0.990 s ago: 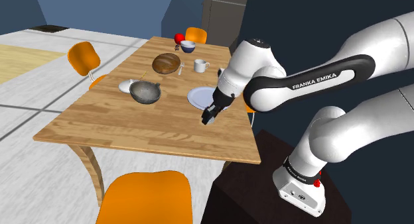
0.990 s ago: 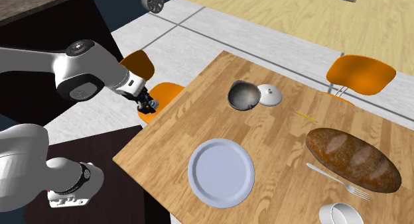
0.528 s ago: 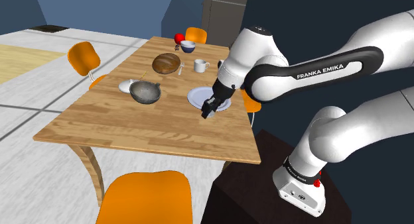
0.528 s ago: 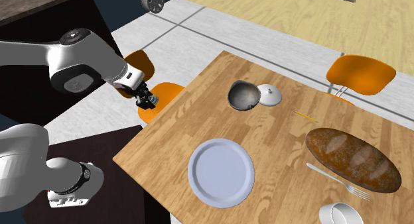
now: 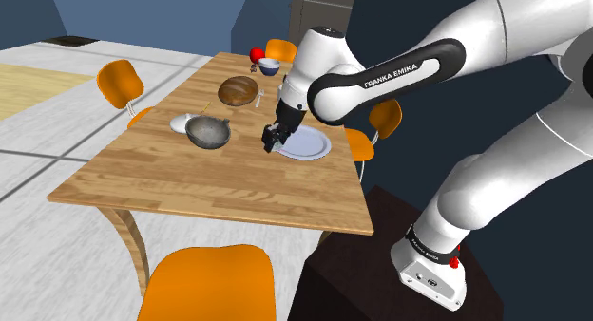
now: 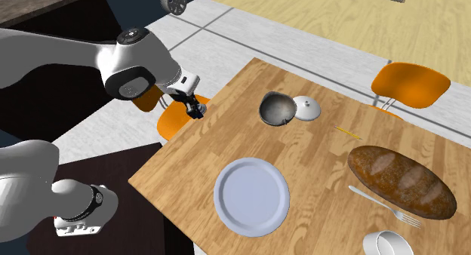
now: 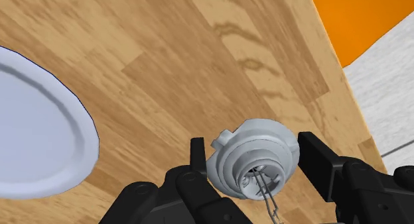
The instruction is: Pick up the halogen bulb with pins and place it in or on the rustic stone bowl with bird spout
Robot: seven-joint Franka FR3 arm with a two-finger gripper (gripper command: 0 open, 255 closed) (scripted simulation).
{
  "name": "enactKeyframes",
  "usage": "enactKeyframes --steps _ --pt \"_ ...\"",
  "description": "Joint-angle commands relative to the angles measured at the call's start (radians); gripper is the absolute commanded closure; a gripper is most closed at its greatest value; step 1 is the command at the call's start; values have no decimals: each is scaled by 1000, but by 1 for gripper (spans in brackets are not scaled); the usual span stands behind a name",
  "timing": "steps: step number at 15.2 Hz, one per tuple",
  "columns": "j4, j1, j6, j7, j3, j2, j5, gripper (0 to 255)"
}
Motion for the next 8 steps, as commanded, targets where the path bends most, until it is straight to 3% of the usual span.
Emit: enactKeyframes --steps 1,8 --pt "77 -29 8 17 11 89 -45 255" --pt "367 -74 -23 79 14 373 -211 255"
